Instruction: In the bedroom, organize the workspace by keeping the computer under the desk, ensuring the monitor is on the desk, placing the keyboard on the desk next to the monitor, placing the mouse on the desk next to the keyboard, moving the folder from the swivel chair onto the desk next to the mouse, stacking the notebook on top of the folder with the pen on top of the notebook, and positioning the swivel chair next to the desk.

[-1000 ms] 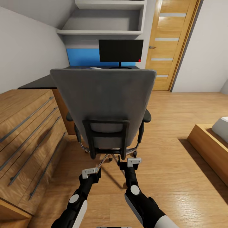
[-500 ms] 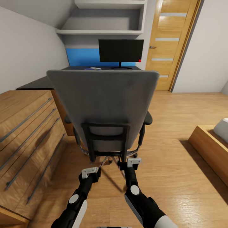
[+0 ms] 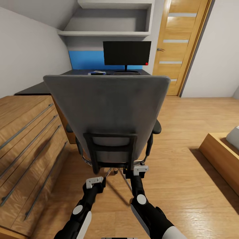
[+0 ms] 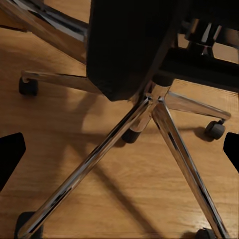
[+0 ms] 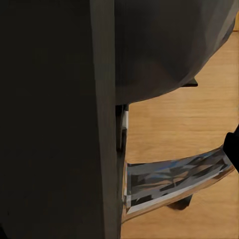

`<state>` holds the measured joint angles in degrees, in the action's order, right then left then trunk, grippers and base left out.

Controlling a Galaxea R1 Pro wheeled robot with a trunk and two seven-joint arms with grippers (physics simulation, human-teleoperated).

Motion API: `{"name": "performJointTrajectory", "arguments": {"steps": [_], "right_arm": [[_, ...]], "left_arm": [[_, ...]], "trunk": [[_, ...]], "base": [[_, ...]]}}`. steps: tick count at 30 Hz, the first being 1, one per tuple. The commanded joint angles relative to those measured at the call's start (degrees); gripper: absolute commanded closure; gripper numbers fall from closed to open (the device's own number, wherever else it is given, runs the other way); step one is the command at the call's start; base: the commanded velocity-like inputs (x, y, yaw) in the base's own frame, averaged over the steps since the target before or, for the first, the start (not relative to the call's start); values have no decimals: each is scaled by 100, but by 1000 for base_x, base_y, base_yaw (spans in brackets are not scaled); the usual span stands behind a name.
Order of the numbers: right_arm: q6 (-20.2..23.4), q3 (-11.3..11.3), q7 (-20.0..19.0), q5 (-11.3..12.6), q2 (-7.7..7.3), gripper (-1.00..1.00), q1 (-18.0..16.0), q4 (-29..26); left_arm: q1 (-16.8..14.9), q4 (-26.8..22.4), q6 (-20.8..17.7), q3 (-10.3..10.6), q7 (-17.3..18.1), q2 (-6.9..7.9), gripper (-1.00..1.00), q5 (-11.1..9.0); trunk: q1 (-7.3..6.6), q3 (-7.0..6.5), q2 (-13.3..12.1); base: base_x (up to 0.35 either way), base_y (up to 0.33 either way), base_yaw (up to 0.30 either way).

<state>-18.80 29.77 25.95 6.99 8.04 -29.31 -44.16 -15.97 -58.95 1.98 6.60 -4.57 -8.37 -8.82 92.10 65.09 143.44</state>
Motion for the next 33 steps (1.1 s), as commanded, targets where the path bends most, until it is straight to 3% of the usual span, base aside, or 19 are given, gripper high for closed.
{"name": "performJointTrajectory", "arguments": {"steps": [1,15,24,33], "right_arm": [[-36,29,24,59,-4,-100,-6,3],[-36,22,24,49,-4,-100,-5,11],[-36,20,23,48,-4,-100,-5,12],[-36,20,24,48,-4,-100,-5,12]], "left_arm": [[-3,28,21,19,-35,3,-100,-45],[-3,119,58,13,-36,5,-100,134],[-3,124,883,2,-34,10,-100,143],[-3,123,1139,0,-27,10,-100,150]], "trunk": [[-1,4,2],[-1,4,2],[-1,4,2],[-1,4,2]], "base": [[8,0,0],[2,0,0],[0,0,0],[72,0,0]]}}
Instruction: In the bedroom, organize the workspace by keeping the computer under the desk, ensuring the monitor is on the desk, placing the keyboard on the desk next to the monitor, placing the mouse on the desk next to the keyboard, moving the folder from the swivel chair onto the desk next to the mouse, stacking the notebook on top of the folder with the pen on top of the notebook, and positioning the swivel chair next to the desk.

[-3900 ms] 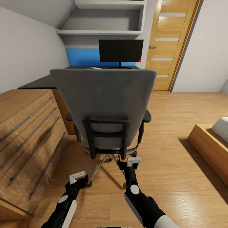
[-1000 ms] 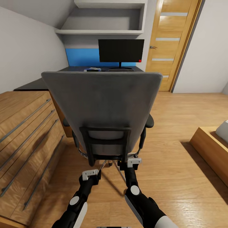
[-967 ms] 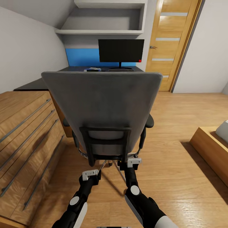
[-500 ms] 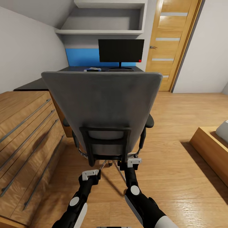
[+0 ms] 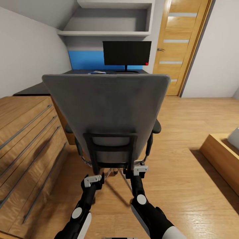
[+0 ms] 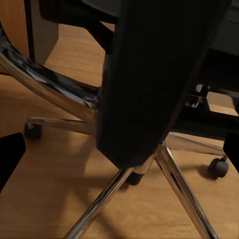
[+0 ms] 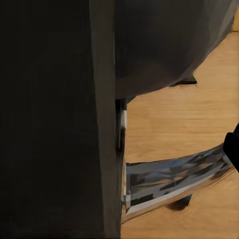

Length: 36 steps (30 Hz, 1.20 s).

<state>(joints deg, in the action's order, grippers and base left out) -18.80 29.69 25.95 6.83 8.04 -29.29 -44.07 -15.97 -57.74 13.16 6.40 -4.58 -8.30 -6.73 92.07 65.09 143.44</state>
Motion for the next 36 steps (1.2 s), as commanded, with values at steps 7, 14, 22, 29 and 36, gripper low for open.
{"name": "performJointTrajectory", "arguments": {"steps": [7,14,22,29,36], "right_arm": [[-36,29,21,69,-4,-100,-7,8],[-36,34,19,72,-3,-100,-7,12],[-36,29,16,72,-2,-100,-7,13],[-36,28,0,77,-9,-100,-7,19],[-36,28,-17,81,-11,-100,-7,22]], "left_arm": [[-3,7,45,19,-26,12,-100,-48],[-3,15,50,19,-26,13,-100,-48],[-3,17,47,19,-26,13,-100,-48],[-3,18,47,21,-26,63,-100,-48],[-3,17,47,21,-26,85,-100,-48]], "trunk": [[1,5,2],[1,5,2],[1,5,2],[1,5,2],[1,5,2]], "base": [[76,0,0],[6,0,0],[61,-13,0],[61,-36,0],[10,-3,0]]}}
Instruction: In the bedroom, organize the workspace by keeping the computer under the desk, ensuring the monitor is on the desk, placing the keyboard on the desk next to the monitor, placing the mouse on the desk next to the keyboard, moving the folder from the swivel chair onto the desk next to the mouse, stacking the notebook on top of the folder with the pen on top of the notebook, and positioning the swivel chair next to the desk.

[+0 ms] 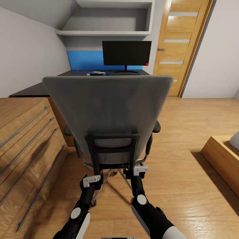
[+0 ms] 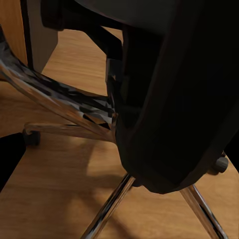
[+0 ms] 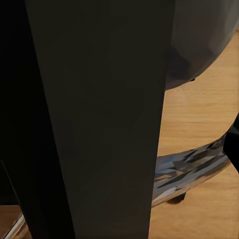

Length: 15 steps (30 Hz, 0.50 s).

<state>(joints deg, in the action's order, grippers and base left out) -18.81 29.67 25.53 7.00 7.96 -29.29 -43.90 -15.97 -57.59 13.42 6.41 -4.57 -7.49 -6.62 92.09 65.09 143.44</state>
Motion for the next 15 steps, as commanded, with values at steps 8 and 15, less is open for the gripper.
{"name": "performJointTrajectory", "arguments": {"steps": [8,15], "right_arm": [[-35,30,22,64,-14,-100,-6,7],[-41,32,22,65,-22,-100,-6,50]], "left_arm": [[-3,2,21,24,-23,5,-100,-51],[-3,2,21,25,-21,7,-100,-58]], "trunk": [[-1,4,2],[-1,4,2]], "base": [[134,-92,0],[54,-37,0]]}}
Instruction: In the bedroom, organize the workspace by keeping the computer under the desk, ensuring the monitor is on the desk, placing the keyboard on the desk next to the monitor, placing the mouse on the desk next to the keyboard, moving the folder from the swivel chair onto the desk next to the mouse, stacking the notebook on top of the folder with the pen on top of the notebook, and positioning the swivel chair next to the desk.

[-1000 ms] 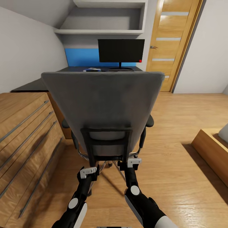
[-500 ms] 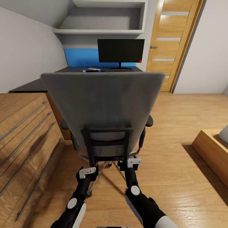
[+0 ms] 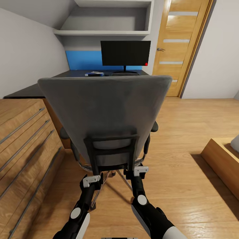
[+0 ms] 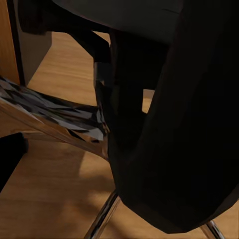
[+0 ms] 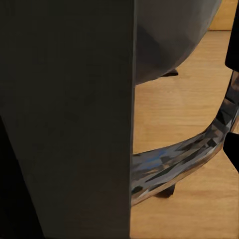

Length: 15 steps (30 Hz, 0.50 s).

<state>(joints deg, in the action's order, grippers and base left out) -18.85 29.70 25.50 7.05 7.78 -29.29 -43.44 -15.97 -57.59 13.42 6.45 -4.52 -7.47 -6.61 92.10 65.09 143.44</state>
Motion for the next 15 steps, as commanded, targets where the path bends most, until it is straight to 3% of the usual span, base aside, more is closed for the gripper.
{"name": "performJointTrajectory", "arguments": {"steps": [1,9,15], "right_arm": [[-37,29,25,60,-4,-100,-6,5],[-96,34,25,60,-4,-100,-6,34],[-117,36,25,60,-4,-100,-6,113]], "left_arm": [[-3,2,20,19,-27,5,-100,-59],[-3,3,20,18,-28,8,-100,-56],[-3,2,20,21,-25,7,-100,-52]], "trunk": [[-1,4,2],[-1,4,2],[-1,4,2]], "base": [[12,-8,0],[42,-30,0],[149,-185,0]]}}
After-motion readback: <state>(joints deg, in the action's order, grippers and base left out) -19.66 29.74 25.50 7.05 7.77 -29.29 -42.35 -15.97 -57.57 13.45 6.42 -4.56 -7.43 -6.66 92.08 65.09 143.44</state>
